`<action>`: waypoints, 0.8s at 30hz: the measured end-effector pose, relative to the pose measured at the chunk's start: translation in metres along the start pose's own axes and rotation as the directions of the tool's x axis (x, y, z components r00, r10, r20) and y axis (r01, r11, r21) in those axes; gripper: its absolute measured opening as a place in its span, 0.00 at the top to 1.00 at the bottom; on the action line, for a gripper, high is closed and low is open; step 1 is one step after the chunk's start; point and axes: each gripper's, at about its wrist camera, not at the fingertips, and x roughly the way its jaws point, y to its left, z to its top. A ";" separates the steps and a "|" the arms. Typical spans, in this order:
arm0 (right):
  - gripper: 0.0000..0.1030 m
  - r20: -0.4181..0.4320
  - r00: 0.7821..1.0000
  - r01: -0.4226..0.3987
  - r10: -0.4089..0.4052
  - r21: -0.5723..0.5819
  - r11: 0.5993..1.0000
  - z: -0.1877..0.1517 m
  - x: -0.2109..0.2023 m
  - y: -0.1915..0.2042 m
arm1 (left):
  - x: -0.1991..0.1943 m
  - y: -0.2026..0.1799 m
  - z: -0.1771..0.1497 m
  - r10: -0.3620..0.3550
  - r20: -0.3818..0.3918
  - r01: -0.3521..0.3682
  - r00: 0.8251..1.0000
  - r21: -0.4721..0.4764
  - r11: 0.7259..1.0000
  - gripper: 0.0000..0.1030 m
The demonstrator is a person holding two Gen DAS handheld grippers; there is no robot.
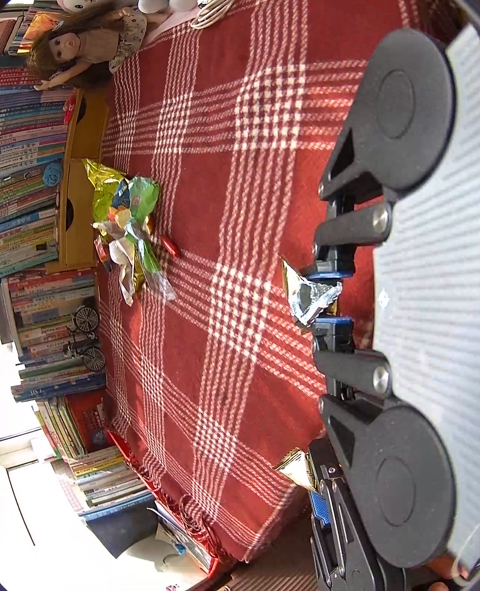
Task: Collect trash
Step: 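Carry both gold wrappers over the trash bin and open both tools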
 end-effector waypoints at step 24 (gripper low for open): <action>0.78 -0.314 0.946 -0.115 0.079 -0.095 0.989 -0.165 0.065 0.102 | 0.017 0.101 -0.181 0.077 -0.331 -0.121 0.940 -0.114 0.986 0.75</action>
